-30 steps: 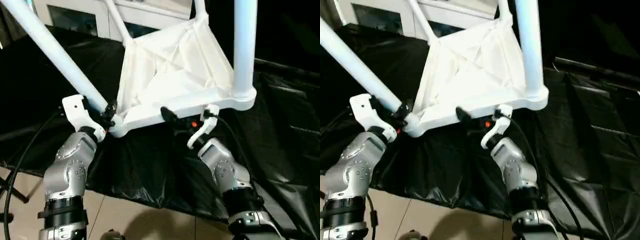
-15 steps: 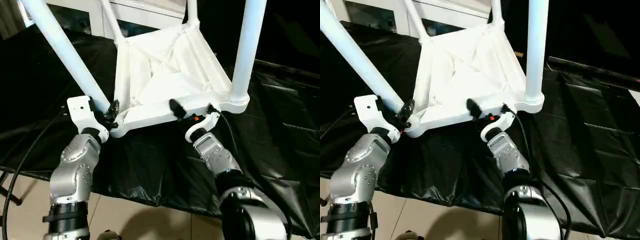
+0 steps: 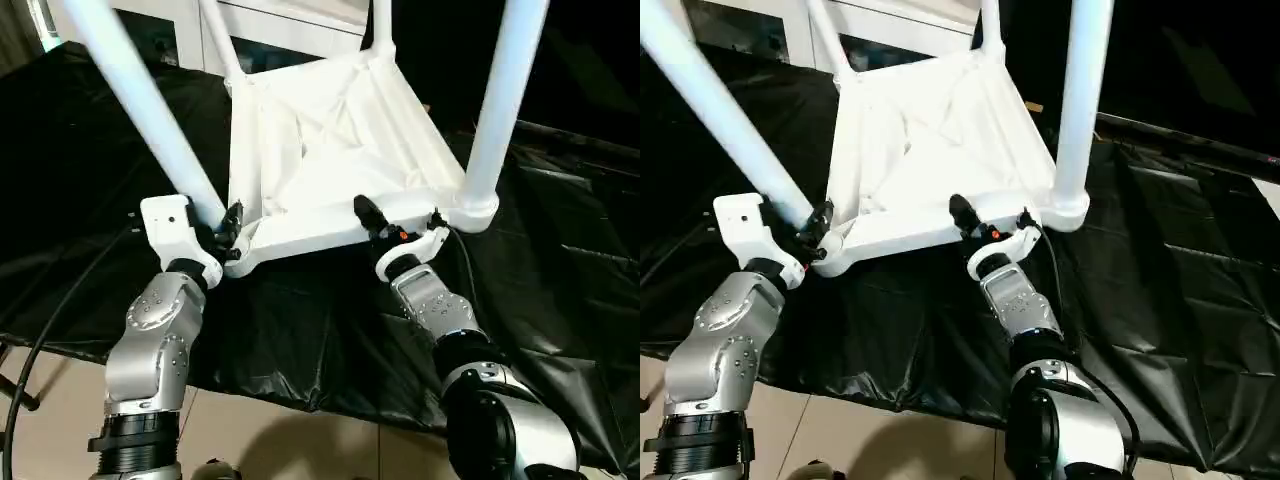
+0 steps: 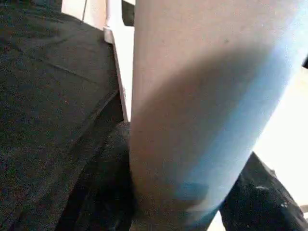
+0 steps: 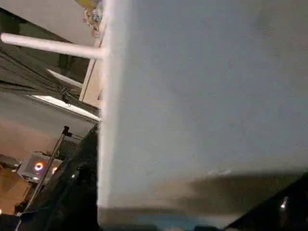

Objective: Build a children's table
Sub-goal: Flip table

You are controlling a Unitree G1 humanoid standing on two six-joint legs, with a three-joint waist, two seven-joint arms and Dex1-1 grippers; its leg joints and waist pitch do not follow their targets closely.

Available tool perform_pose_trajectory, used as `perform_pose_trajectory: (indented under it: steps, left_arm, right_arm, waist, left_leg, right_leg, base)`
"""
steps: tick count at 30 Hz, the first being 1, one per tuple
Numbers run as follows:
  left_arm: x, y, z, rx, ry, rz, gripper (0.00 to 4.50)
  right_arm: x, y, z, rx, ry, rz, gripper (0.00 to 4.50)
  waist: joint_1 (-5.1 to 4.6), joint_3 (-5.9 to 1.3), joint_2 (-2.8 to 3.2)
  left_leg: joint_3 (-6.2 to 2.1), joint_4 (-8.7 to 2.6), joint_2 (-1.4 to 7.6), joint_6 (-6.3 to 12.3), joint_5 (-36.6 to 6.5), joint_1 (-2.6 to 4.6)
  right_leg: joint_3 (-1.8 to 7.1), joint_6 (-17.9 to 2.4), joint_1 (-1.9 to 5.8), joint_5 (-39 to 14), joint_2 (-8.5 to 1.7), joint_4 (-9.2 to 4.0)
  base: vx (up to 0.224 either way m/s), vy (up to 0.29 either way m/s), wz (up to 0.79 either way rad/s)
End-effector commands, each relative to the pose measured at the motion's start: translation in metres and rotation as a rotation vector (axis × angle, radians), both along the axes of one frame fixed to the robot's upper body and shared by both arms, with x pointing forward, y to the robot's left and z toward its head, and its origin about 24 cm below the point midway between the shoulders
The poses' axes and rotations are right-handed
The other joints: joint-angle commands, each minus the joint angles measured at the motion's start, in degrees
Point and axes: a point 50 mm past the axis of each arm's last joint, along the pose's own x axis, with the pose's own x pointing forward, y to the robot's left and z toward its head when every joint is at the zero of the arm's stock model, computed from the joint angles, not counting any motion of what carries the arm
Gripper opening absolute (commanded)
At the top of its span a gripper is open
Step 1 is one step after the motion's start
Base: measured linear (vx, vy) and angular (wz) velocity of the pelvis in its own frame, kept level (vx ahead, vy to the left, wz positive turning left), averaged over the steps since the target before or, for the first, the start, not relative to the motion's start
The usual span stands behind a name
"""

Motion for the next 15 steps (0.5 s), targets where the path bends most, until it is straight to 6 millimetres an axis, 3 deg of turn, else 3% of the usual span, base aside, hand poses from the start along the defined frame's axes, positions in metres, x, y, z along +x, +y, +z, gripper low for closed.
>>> perform_pose_trajectory:
  steps: [1,4,5,6,7,10,11,12,15]
  left_arm:
    - [-0.001,-0.014,0.011,-0.067,-0.066,-0.08,2.02]
    - [0.0,-0.009,0.01,-0.059,-0.053,-0.04,2.02]
    - [0.0,-0.009,0.011,-0.075,-0.065,-0.053,2.37]
    - [-0.001,-0.007,0.011,-0.079,-0.066,-0.054,2.37]
    - [-0.001,-0.006,0.011,-0.084,-0.067,-0.057,2.72]
    - [-0.003,0.002,0.015,-0.092,-0.09,-0.063,2.81]
    - [-0.005,0.006,0.017,-0.088,-0.097,-0.064,2.81]
    - [-0.006,0.011,0.018,-0.084,-0.102,-0.063,3.06]
    - [-0.01,0.02,0.019,-0.07,-0.109,-0.057,3.21]
  right_arm:
    - [0.005,-0.008,0.006,-0.004,-0.019,-0.021,2.84]
    - [0.006,-0.011,0.006,-0.015,-0.026,-0.037,2.52]
    - [0.006,-0.013,0.006,-0.012,-0.03,-0.049,2.48]
    - [0.006,-0.015,0.006,-0.02,-0.029,-0.057,2.48]
    - [0.007,-0.016,0.007,-0.03,-0.03,-0.061,2.22]
    - [0.008,-0.021,0.009,-0.058,-0.045,-0.073,2.1]
    - [0.008,-0.024,0.01,-0.069,-0.053,-0.079,2.1]
    - [0.009,-0.027,0.011,-0.079,-0.06,-0.09,1.99]
    - [0.009,-0.032,0.012,-0.085,-0.064,-0.109,1.93]
  waist:
    - [0.4,-4.15,0.63]
    - [0.44,-4.19,0.75]
    - [0.41,-4.14,0.7]
    - [0.4,-4.12,0.68]
    - [0.48,-4.13,0.71]
    - [0.5,-4.26,0.92]
    - [0.57,-4.35,0.75]
    - [0.61,-4.4,0.64]
    - [0.91,-4.46,0.53]
  left_leg:
    - [-1.3,-3.59,3.66,2.75,1.33,1.14]
    - [-1.32,-3.54,3.69,2.99,1.97,1.13]
    - [-1.3,-3.57,3.72,3.01,1.62,1.14]
    - [-1.29,-3.58,3.71,2.96,1.36,1.14]
    - [-1.29,-3.59,3.72,2.82,1.13,1.19]
    - [-1.25,-3.52,3.64,2.42,1.76,1.29]
    - [-1.2,-3.39,3.63,2.54,2.35,1.22]
    - [-1.16,-3.31,3.5,2.85,2.93,1.09]
    - [-1.0,-3.0,3.36,4.58,4.41,0.82]
  right_leg:
    - [2.7,-12.69,2.52,5.48,-5.37,-2.82]
    - [2.69,-12.99,2.54,6.32,-5.41,-2.72]
    - [2.69,-13.1,2.52,6.02,-5.44,-2.78]
    - [2.7,-13.1,2.53,5.71,-5.42,-2.8]
    - [2.69,-13.22,2.5,5.26,-5.47,-2.8]
    - [2.62,-13.68,2.39,6.41,-5.28,-2.6]
    - [2.66,-13.98,2.47,7.96,-5.23,-2.39]
    - [2.68,-14.0,2.56,8.91,-5.2,-2.31]
    - [2.84,-13.95,2.43,11.37,-5.12,-2.0]
  base:
    - [0.0,0.0,0.0]
    - [0.0,0.0,0.0]
    - [0.0,0.0,0.0]
    - [0.0,0.0,0.0]
    - [0.0,0.0,0.0]
    - [0.0,0.0,0.0]
    - [0.0,0.0,0.0]
    - [0.0,0.0,0.0]
    - [0.0,0.0,0.0]
